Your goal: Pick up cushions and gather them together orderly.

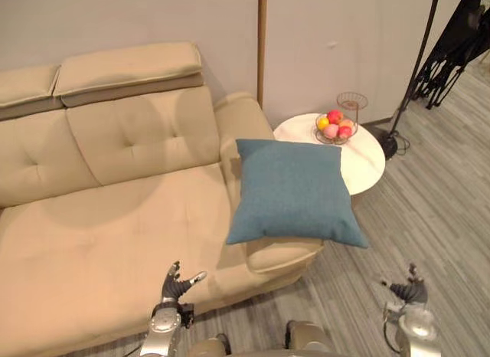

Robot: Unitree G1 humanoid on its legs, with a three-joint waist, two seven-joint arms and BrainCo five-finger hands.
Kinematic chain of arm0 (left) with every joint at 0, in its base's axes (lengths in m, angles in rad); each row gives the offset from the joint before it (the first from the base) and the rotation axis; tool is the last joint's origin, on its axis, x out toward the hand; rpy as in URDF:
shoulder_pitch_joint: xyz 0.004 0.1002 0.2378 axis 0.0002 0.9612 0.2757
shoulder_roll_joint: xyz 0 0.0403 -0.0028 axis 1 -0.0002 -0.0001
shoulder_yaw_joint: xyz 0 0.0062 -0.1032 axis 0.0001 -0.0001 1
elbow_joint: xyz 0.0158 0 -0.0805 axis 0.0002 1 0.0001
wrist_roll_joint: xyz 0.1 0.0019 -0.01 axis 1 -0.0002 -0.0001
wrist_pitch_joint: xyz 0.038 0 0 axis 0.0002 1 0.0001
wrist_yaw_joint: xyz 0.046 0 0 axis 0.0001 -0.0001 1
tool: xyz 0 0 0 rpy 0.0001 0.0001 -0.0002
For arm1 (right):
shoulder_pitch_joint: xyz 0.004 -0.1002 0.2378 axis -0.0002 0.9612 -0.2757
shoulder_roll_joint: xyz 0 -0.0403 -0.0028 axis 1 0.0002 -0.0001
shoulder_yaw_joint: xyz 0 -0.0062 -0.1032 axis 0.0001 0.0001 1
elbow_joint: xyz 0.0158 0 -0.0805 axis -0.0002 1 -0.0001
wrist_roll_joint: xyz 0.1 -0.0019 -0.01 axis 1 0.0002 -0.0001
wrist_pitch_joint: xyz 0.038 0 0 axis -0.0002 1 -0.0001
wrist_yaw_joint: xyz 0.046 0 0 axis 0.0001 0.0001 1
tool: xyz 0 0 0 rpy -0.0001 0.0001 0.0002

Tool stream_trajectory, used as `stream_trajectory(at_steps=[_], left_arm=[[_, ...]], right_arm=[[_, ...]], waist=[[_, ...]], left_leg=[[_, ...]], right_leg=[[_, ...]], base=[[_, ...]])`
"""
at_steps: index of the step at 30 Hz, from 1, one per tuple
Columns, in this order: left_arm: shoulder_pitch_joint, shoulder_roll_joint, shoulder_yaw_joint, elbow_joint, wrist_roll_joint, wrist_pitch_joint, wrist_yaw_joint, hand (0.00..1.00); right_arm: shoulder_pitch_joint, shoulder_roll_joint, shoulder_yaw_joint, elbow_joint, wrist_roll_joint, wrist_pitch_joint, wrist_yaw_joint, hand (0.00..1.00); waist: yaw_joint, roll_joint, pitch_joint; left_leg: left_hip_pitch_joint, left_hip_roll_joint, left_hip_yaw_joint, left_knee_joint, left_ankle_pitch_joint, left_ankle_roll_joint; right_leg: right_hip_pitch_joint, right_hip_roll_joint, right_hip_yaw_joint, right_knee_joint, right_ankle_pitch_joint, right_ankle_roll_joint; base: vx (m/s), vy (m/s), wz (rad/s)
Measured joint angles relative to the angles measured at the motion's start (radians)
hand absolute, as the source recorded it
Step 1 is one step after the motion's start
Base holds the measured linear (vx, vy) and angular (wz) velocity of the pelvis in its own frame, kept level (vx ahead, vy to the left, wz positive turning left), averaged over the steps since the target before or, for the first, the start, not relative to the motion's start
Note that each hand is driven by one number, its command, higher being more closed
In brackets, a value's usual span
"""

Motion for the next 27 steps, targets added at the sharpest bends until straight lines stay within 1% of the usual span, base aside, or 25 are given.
stream_trajectory(at_steps=[2,5,7,8,10,11,12,13,15,17,18,19,21,22,23,24,25,26,27], left_arm=[[-0.009,0.004,0.0,-0.04,-0.001,-0.003,-0.001,0.0],[-0.048,0.017,-0.001,-0.042,-0.002,-0.002,-0.002,0.0],[-0.097,0.035,-0.009,-0.042,-0.003,-0.002,-0.001,0.0],[-0.111,0.036,-0.013,-0.042,-0.003,-0.002,-0.001,0.0],[-0.2,0.038,-0.052,-0.042,-0.006,-0.003,0.005,0.0],[-0.233,0.037,-0.066,-0.042,-0.013,-0.003,0.006,0.0],[-0.301,0.039,-0.091,-0.042,-0.015,-0.004,0.008,0.0],[-0.358,0.036,-0.115,-0.041,-0.025,-0.004,0.017,0.0],[-0.467,0.029,-0.169,-0.039,-0.046,-0.004,0.025,0.0],[-0.561,0.014,-0.209,-0.018,-0.079,-0.006,0.033,0.0],[-0.586,0.009,-0.218,-0.005,-0.087,-0.006,0.04,0.0],[-0.644,0.002,-0.24,0.026,-0.11,-0.006,0.053,0.0],[-0.707,-0.016,-0.252,0.066,-0.112,-0.005,0.063,0.0],[-0.763,-0.029,-0.26,0.101,-0.13,-0.004,0.069,0.0],[-0.822,-0.041,-0.274,0.132,-0.145,-0.004,0.071,0.0],[-0.853,-0.047,-0.282,0.147,-0.15,-0.004,0.071,0.0],[-0.899,-0.054,-0.286,0.17,-0.151,-0.003,0.071,1.0],[-0.961,-0.075,-0.283,0.2,-0.154,0.0,0.079,1.0],[-0.975,-0.078,-0.283,0.205,-0.155,0.0,0.087,1.0]], right_arm=[[-0.007,-0.025,0.001,-0.023,-0.001,-0.003,0.006,0.0],[-0.028,-0.055,0.002,-0.023,-0.006,-0.002,0.024,0.0],[-0.073,-0.092,0.018,-0.022,-0.007,-0.002,0.027,0.0],[-0.087,-0.105,0.029,-0.022,-0.007,-0.002,0.027,0.0],[-0.164,-0.159,0.076,-0.019,-0.007,-0.002,0.039,0.0],[-0.193,-0.17,0.091,-0.016,-0.007,-0.002,0.042,0.0],[-0.253,-0.179,0.118,-0.005,-0.007,-0.002,0.042,0.0],[-0.302,-0.186,0.139,0.014,-0.006,-0.002,0.043,0.0],[-0.395,-0.186,0.176,0.052,-0.002,0.003,0.043,0.0],[-0.478,-0.185,0.198,0.069,0.012,0.01,0.039,0.0],[-0.5,-0.183,0.199,0.07,0.018,0.013,0.034,0.0],[-0.549,-0.168,0.199,0.07,0.043,0.024,0.004,0.0],[-0.594,-0.149,0.201,0.07,0.053,0.029,-0.014,0.0],[-0.633,-0.136,0.212,0.07,0.077,0.037,-0.033,0.0],[-0.676,-0.117,0.232,0.07,0.097,0.044,-0.047,1.0],[-0.699,-0.107,0.24,0.07,0.114,0.047,-0.051,1.0],[-0.733,-0.098,0.252,0.07,0.125,0.048,-0.057,1.0],[-0.783,-0.088,0.271,0.068,0.145,0.048,-0.069,1.0],[-0.802,-0.084,0.276,0.067,0.155,0.048,-0.072,1.0]], waist=[[0.0,0.01,-0.009],[-0.005,0.012,-0.009],[-0.017,0.015,-0.005],[-0.018,0.02,-0.001],[-0.018,0.041,0.026],[-0.018,0.048,0.038],[-0.019,0.047,0.065],[-0.021,0.05,0.087],[-0.017,0.054,0.134],[-0.012,0.053,0.185],[-0.011,0.054,0.191],[-0.009,0.053,0.197],[-0.008,0.053,0.219],[-0.009,0.054,0.228],[-0.016,0.054,0.23],[-0.016,0.052,0.231],[-0.018,0.053,0.237],[-0.02,0.057,0.243],[-0.019,0.057,0.243]], left_leg=[[0.002,0.008,-0.002,-0.025,0.01,-0.007],[-0.006,0.005,-0.013,-0.054,0.027,-0.005],[-0.017,-0.003,-0.025,-0.072,0.041,-0.004],[-0.022,-0.004,-0.027,-0.073,0.044,-0.004],[-0.062,-0.008,-0.031,-0.077,0.059,0.005],[-0.083,-0.011,-0.032,-0.077,0.066,0.009],[-0.122,-0.023,-0.04,-0.077,0.093,0.011],[-0.155,-0.029,-0.047,-0.076,0.106,0.01],[-0.209,-0.03,-0.053,-0.064,0.115,0.012],[-0.236,-0.033,-0.052,-0.05,0.118,0.016],[-0.25,-0.034,-0.05,-0.043,0.119,0.017],[-0.288,-0.035,-0.041,-0.024,0.118,0.017],[-0.302,-0.034,-0.026,-0.013,0.118,0.017],[-0.321,-0.032,-0.018,-0.004,0.118,0.016],[-0.35,-0.024,-0.004,0.01,0.117,0.015],[-0.359,-0.019,0.006,0.012,0.114,0.011],[-0.37,-0.014,0.019,0.017,0.113,0.01],[-0.386,0.001,0.054,0.026,0.107,0.015],[-0.389,0.007,0.067,0.028,0.105,0.016]], right_leg=[[0.007,0.009,-0.01,-0.033,0.008,-0.003],[0.006,0.009,-0.023,-0.057,0.016,-0.006],[0.003,0.006,-0.03,-0.077,0.023,-0.005],[0.003,0.005,-0.032,-0.085,0.028,-0.003],[-0.03,-0.003,-0.033,-0.096,0.052,-0.001],[-0.05,-0.006,-0.033,-0.096,0.06,-0.001],[-0.083,-0.02,-0.037,-0.095,0.068,0.003],[-0.111,-0.026,-0.043,-0.094,0.078,0.003],[-0.158,-0.034,-0.052,-0.084,0.089,0.002],[-0.195,-0.034,-0.051,-0.051,0.09,0.001],[-0.211,-0.035,-0.048,-0.04,0.09,0.001],[-0.258,-0.038,-0.034,-0.013,0.09,0.001],[-0.282,-0.042,-0.019,0.005,0.091,0.001],[-0.306,-0.044,-0.013,0.017,0.095,0.001],[-0.333,-0.039,-0.006,0.02,0.105,0.0],[-0.346,-0.034,0.002,0.018,0.113,-0.001],[-0.358,-0.031,0.01,0.016,0.121,0.001],[-0.377,-0.024,0.022,0.016,0.132,0.0],[-0.384,-0.02,0.03,0.016,0.136,-0.001]], base=[[0.16,-0.018,0.01],[0.11,-0.002,0.12],[0.08,0.008,0.15],[0.03,0.021,0.11],[-0.03,0.033,0.09],[-0.09,0.047,0.15],[-0.13,0.037,0.24],[-0.17,0.031,0.27],[-0.16,0.02,0.22],[-0.17,0.015,0.09],[-0.17,-0.002,-0.05],[-0.13,0.002,-0.1],[-0.14,0.004,-0.16],[-0.17,-0.005,-0.19],[-0.15,-0.014,-0.21],[-0.12,-0.02,-0.26],[-0.11,-0.019,-0.31],[-0.12,-0.027,-0.31],[-0.09,-0.031,-0.32]])
